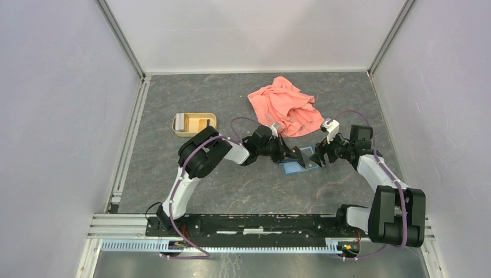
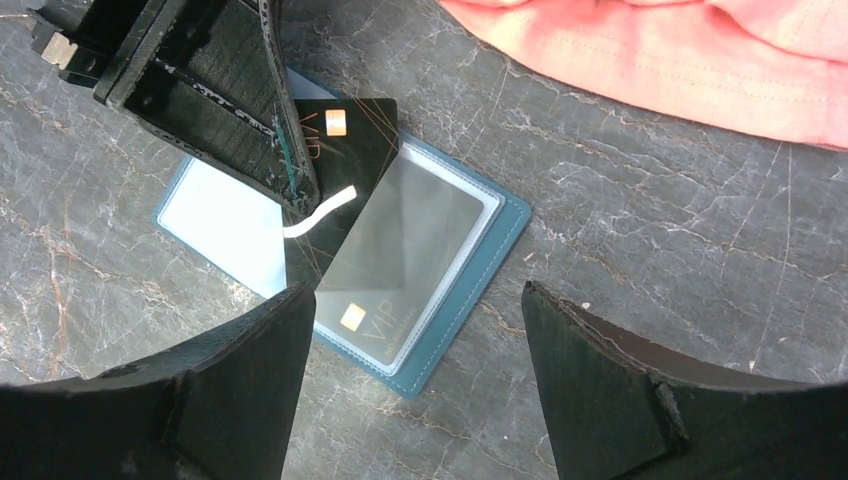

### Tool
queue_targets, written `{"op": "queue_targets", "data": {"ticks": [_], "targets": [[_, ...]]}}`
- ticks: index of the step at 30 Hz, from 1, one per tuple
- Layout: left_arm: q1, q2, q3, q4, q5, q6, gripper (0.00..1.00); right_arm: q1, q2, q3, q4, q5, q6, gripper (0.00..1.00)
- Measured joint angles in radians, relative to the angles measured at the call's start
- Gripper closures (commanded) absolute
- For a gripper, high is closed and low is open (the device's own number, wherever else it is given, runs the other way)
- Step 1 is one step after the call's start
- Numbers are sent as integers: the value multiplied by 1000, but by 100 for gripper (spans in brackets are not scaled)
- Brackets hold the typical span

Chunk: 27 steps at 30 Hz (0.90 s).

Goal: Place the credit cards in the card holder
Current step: Insert the credit card into the card holder.

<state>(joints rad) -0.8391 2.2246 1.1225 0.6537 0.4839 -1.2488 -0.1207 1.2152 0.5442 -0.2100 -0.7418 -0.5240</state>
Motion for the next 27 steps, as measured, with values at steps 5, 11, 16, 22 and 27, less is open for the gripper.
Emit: {"op": "queue_targets", "data": {"ticks": [5, 11, 16, 22, 27], "targets": [[0, 19, 43, -50, 61, 28, 93, -8, 14, 0, -2, -8, 1, 18], [-1, 31, 83, -110, 115, 63, 92, -10, 44, 0, 9, -10, 20, 23], [-1, 54, 137, -171, 156, 89, 92, -11, 76, 0, 19, -3, 41, 23], [-1, 75, 192, -237, 188, 115, 91, -11, 100, 0, 32, 37, 58, 24], [-1, 93, 235, -286, 207, 135, 90, -11, 109, 0, 38, 59, 69, 25]]}}
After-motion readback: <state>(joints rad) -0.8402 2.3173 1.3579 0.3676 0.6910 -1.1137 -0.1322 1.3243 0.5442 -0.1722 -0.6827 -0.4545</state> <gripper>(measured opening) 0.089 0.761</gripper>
